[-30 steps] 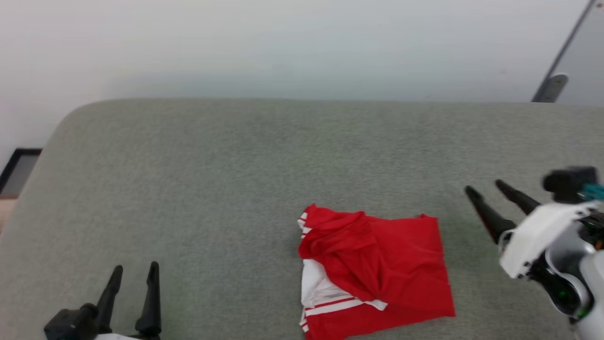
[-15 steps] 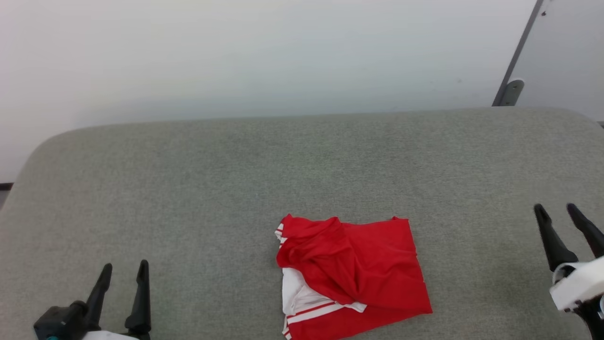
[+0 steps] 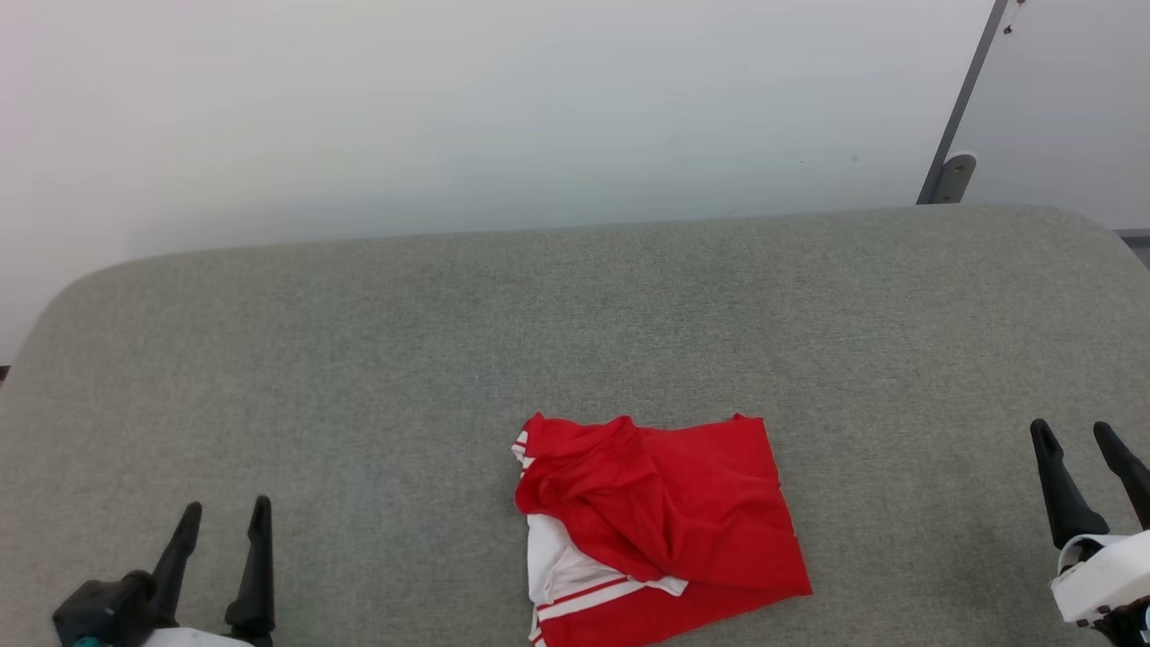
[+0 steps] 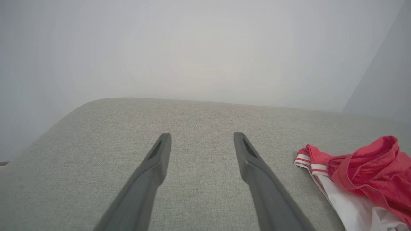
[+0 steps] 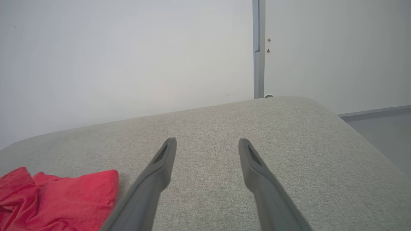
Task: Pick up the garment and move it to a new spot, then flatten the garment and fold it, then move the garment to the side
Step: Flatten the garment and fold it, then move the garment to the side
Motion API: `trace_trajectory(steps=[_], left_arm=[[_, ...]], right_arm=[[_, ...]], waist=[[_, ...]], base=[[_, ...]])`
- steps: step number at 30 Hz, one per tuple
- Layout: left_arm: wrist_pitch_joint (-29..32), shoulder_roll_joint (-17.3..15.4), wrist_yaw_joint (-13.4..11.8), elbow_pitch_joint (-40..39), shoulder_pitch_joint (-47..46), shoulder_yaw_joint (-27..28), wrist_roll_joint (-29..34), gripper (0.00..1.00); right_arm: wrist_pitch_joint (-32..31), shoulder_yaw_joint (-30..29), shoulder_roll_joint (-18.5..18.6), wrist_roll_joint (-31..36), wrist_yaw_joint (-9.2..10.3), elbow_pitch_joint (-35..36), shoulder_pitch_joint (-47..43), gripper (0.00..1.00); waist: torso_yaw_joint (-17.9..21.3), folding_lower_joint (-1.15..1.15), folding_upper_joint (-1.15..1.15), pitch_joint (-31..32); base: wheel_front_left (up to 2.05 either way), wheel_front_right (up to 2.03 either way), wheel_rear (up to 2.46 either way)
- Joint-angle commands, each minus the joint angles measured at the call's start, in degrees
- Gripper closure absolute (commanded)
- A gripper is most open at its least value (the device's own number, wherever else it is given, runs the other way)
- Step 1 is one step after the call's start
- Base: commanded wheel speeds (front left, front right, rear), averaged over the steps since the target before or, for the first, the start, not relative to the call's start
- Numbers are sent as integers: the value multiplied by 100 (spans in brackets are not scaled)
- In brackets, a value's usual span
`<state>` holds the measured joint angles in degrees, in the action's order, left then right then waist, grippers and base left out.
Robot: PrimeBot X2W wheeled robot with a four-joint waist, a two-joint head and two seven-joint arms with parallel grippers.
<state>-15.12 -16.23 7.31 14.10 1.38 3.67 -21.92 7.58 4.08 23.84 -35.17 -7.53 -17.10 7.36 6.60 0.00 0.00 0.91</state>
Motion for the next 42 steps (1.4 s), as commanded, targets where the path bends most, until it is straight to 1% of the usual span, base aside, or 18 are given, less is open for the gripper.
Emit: trace_trajectory(steps=[1,11,17,20,26,30,35,42], left_arm=[[2,-10,19,14,-43,-9,-29,0],[2,-71,19,76,-75,-86,-61,0],[2,-51,19,115,-8,-72,-97,0],[2,-30,19,135,58,-49,-109,0],[2,44,20,166,128,-95,-103,0],[2,83,20,162,85,-153,-88,0],[2,122,20,181,38,-203,-105,0],[2,210,20,210,-21,-245,-108,0]], right_arm=[[7,-22,-19,11,10,12,-88,0],[-95,-90,-89,70,10,79,-165,0],[-369,174,-161,14,10,119,-90,0],[-592,426,-227,-21,10,133,31,0],[-1096,961,-326,-188,10,-60,252,0],[-1459,1180,-276,-261,10,-291,388,0],[-2102,1249,-256,-442,10,-619,533,0],[-3021,1239,-225,-611,10,-933,629,0]], waist=[[1,0,0,1],[-57,0,0,35],[-266,0,0,7],[-430,0,0,-27],[-828,0,0,-115],[-1105,0,0,-212],[-1364,0,0,-315],[-1568,0,0,-483]], base=[[0,0,0],[0,0,0],[0,0,0],[0,0,0],[0,0,0],[0,0,0],[0,0,0],[0,0,0]])
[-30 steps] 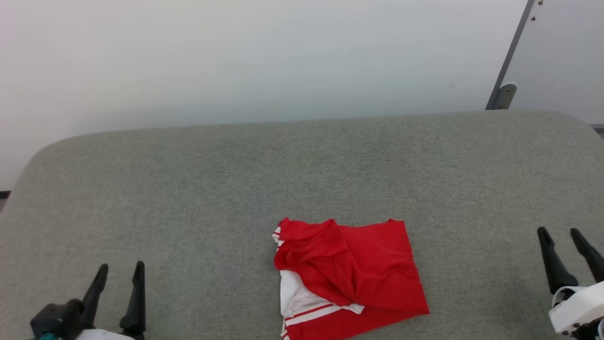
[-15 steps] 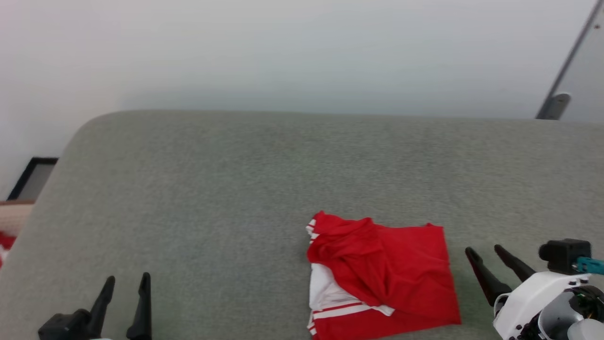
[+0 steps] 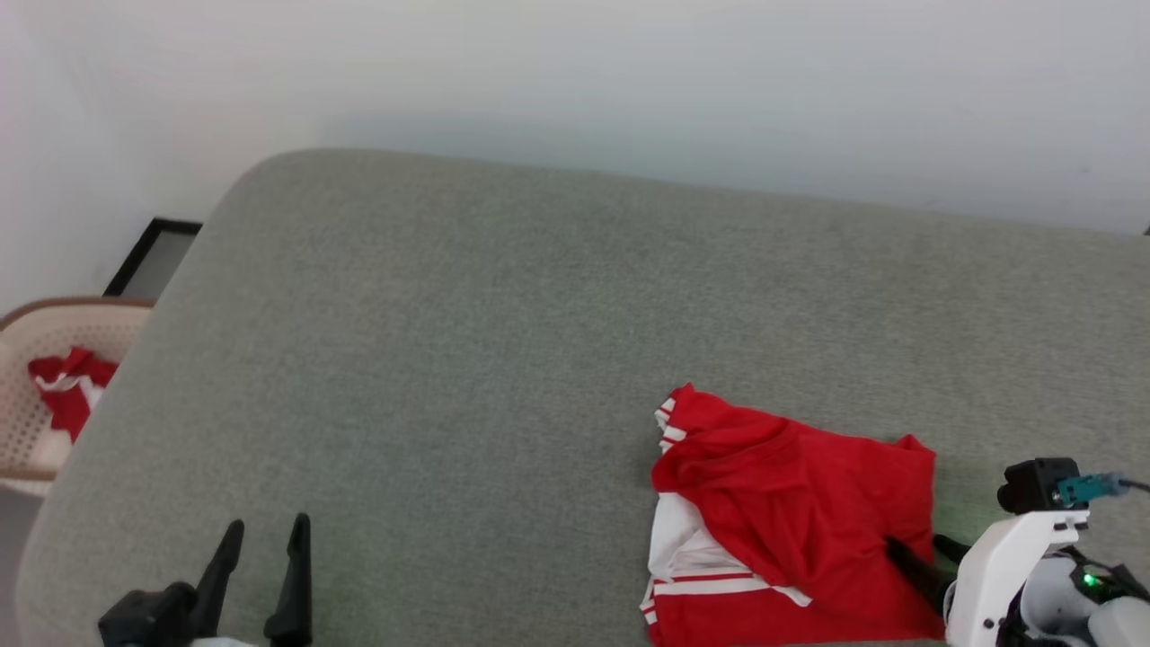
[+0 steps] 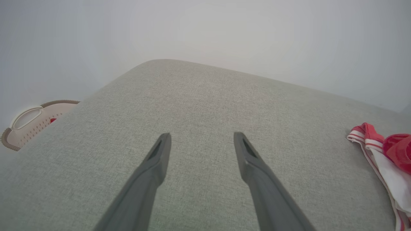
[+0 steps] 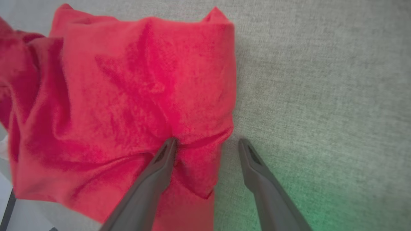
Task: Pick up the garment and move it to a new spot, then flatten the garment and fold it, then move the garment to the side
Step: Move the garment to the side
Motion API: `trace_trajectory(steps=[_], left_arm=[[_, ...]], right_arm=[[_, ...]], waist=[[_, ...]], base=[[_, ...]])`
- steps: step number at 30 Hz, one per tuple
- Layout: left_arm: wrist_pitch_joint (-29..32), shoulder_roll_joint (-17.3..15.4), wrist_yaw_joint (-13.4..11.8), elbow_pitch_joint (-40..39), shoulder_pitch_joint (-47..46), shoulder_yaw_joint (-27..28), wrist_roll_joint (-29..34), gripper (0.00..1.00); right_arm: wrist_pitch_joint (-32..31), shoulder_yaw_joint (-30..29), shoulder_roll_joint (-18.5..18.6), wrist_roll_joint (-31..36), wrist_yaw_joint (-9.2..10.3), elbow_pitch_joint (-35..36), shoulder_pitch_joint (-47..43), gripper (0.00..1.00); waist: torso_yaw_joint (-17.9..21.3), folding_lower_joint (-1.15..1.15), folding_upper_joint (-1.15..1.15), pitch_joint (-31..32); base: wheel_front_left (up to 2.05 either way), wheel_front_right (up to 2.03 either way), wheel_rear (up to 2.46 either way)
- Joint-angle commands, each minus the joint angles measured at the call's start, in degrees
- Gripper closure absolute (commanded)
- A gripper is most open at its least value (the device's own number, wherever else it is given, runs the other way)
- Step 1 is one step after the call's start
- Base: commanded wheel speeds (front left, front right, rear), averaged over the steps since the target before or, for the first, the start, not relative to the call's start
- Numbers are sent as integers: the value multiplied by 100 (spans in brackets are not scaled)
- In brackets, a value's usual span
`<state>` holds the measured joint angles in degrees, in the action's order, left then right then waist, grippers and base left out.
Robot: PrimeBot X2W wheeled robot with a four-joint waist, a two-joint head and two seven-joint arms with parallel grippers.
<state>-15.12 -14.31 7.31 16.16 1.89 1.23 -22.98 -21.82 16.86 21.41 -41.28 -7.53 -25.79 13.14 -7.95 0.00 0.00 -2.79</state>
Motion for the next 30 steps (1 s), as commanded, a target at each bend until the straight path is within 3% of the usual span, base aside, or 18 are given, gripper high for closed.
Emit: trace_trajectory(steps=[1,4,5,6,7,16,30], left_arm=[[2,31,20,9,-73,-2,-4,0],[2,63,20,20,-110,-8,-5,0],[2,69,20,22,-122,-5,-2,0],[2,79,20,19,-142,-6,1,0],[2,90,20,21,-161,-11,7,0],[2,151,19,41,-272,-29,34,0],[2,161,20,11,-626,-148,203,0]], right_arm=[[-189,-52,3,2,10,-119,60,0],[-520,-39,-56,34,11,-260,134,0],[-637,-27,-81,17,11,-288,163,11],[-721,9,-97,-8,11,-267,203,94],[-820,33,-129,-74,10,-249,229,100],[-1123,185,279,-1,11,310,539,100],[-1631,-413,914,608,11,1277,927,100]], waist=[[-132,0,0,-133],[-174,0,0,-203],[-178,0,0,-228],[-182,0,0,-257],[-189,0,0,-273],[-174,0,0,-402],[249,0,0,-665]], base=[[0,0,0],[0,0,0],[0,0,0],[0,0,0],[0,0,0],[0,0,0],[0,0,0]])
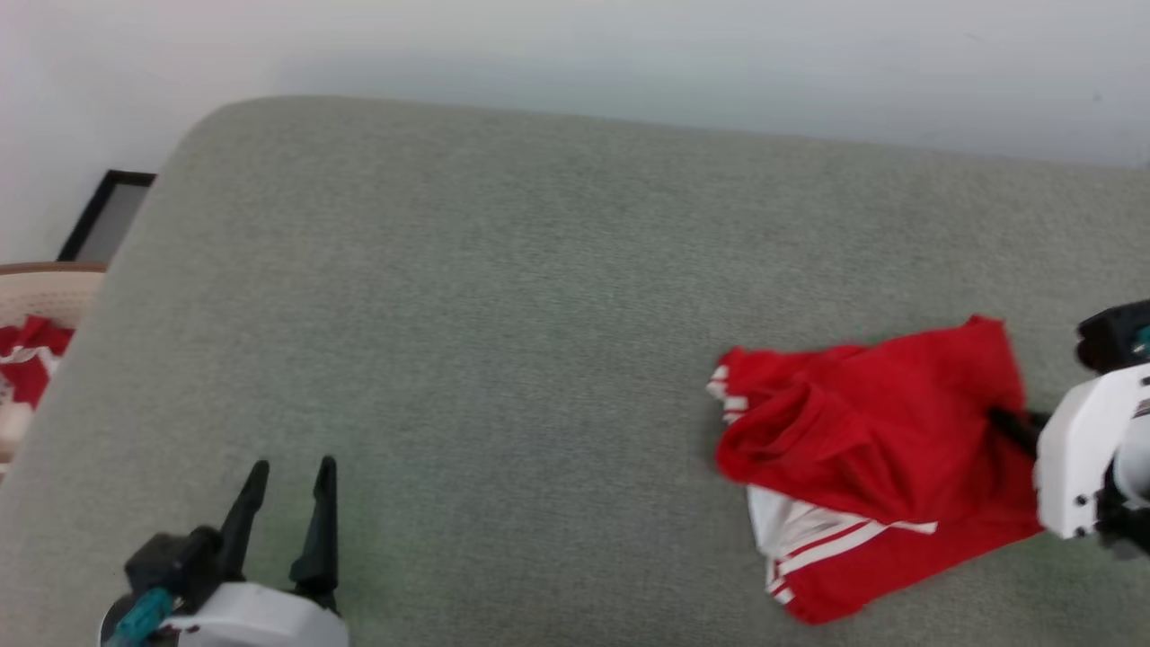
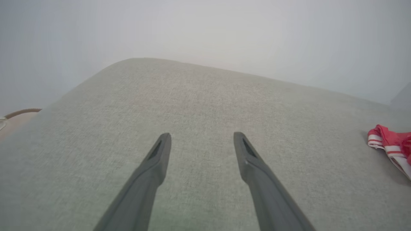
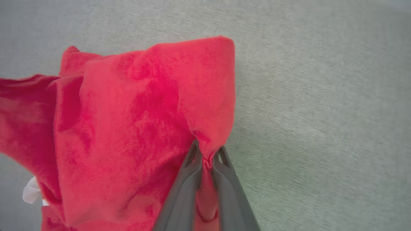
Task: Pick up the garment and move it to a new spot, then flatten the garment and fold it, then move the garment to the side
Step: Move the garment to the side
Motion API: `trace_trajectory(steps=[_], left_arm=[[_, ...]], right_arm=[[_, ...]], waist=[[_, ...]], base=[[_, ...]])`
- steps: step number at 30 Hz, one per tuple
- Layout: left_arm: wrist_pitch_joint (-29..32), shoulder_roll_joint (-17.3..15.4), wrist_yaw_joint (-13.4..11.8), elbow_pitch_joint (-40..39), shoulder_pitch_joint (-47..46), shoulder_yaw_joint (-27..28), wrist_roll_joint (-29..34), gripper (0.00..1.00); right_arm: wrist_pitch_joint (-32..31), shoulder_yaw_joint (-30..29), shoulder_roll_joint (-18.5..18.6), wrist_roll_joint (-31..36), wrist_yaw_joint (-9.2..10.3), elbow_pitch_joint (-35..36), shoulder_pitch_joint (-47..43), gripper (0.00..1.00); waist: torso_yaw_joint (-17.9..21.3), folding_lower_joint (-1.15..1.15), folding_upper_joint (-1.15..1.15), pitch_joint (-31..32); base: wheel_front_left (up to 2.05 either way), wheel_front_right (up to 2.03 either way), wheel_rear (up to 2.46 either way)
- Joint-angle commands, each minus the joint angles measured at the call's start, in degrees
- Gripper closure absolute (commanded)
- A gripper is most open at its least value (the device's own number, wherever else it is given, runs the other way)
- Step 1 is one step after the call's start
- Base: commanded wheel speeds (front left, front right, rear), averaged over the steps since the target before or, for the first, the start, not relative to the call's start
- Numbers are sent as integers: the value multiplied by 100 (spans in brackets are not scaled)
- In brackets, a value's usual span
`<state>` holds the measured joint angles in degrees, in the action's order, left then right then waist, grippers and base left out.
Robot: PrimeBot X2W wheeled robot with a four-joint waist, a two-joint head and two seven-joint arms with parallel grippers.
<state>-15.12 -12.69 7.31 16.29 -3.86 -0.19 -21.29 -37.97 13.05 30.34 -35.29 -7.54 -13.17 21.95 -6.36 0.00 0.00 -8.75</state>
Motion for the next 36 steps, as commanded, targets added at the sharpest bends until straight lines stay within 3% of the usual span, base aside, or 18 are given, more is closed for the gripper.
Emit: trace_trajectory(steps=[1,11,20,36], left_arm=[[2,-9,19,1,-107,-37,47,0],[2,-71,19,24,-733,-474,171,0],[3,-144,20,97,-1317,-919,178,0],[3,-338,20,370,-2564,-1934,146,0]], right_arm=[[-40,-88,55,36,11,55,78,100],[-23,-446,489,176,12,54,457,100],[241,-415,856,208,12,-251,967,100],[1874,375,1631,729,12,-1614,2304,100]], waist=[[143,0,0,-93],[719,0,0,-403],[1257,0,0,-741],[2117,0,0,-1482]], base=[[0,0,0],[0,0,0],[0,0,0],[0,0,0]])
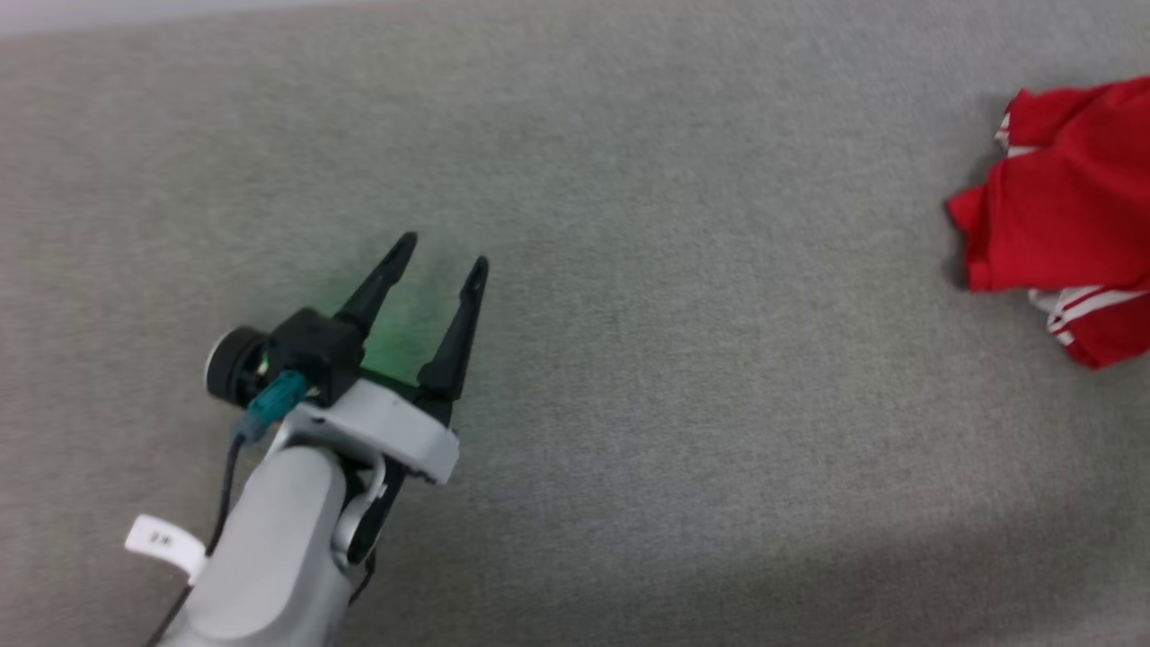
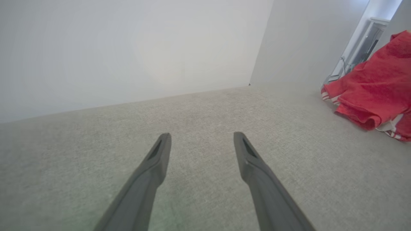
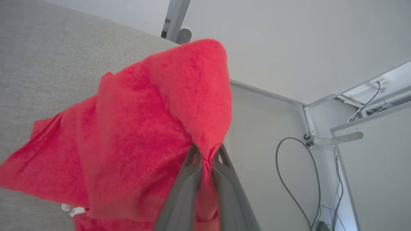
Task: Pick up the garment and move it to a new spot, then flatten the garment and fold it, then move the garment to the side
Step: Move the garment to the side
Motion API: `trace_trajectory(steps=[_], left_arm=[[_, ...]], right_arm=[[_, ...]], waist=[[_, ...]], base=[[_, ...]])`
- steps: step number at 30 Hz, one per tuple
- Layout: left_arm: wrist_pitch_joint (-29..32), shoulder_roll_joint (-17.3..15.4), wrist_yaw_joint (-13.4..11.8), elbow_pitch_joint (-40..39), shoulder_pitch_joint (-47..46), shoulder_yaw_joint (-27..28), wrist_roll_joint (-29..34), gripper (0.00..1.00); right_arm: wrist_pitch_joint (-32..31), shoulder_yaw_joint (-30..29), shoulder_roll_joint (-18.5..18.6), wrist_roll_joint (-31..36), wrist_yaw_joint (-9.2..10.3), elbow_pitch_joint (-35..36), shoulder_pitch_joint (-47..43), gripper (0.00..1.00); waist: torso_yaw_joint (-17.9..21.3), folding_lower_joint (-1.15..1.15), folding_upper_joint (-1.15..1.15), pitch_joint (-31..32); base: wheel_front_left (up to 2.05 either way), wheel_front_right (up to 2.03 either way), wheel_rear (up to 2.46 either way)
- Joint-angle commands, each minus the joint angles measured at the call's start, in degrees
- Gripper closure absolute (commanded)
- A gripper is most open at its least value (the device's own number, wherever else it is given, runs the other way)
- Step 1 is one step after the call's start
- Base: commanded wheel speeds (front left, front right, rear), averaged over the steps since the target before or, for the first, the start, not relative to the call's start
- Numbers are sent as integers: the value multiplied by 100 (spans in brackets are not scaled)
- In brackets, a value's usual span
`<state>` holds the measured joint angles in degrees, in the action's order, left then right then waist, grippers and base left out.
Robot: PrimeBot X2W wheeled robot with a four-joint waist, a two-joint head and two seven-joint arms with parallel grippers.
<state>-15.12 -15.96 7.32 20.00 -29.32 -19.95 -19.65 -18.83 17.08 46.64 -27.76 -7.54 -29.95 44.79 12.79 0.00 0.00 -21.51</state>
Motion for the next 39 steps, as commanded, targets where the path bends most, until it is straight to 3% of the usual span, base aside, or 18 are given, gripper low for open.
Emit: trace_trajectory(steps=[1,6,16,24,25,27,29,30,33,39], left_arm=[[2,-7,18,13,-87,-22,-26,0],[2,18,18,95,-430,-367,-108,0],[3,19,19,213,-788,-720,-194,0],[5,-31,13,283,-861,-834,-218,0],[5,-33,13,289,-861,-835,-218,0],[5,-28,13,293,-847,-831,-227,0],[5,-8,13,285,-821,-829,-248,0],[5,1,13,281,-799,-821,-257,0],[4,27,13,265,-767,-814,-268,0],[3,26,13,228,-675,-755,-321,0]], right_arm=[[81,40,21,22,12,-56,95,100],[671,434,4,309,12,-668,477,100],[1380,972,-557,473,12,-2052,1025,100],[1791,1044,-881,365,12,-2925,1406,100],[1839,1039,-897,365,12,-3009,1455,95],[1908,1051,-899,393,12,-3179,1532,68],[1952,1048,-920,381,12,-3338,1596,52],[1970,1068,-923,395,12,-3416,1633,31],[2025,1083,-938,356,12,-3594,1710,2],[2133,1138,-939,284,12,-3851,1805,0]], waist=[[224,0,0,-250],[259,0,0,-464],[183,0,0,-718],[124,0,0,-792],[121,0,0,-786],[109,0,0,-758],[93,0,0,-702],[88,0,0,-667],[71,0,0,-557],[27,0,0,-337]], base=[[0,0,0],[0,0,0],[0,0,0],[0,0,0],[0,0,0],[0,0,0],[0,0,0],[0,0,0],[0,0,0],[0,0,0]])
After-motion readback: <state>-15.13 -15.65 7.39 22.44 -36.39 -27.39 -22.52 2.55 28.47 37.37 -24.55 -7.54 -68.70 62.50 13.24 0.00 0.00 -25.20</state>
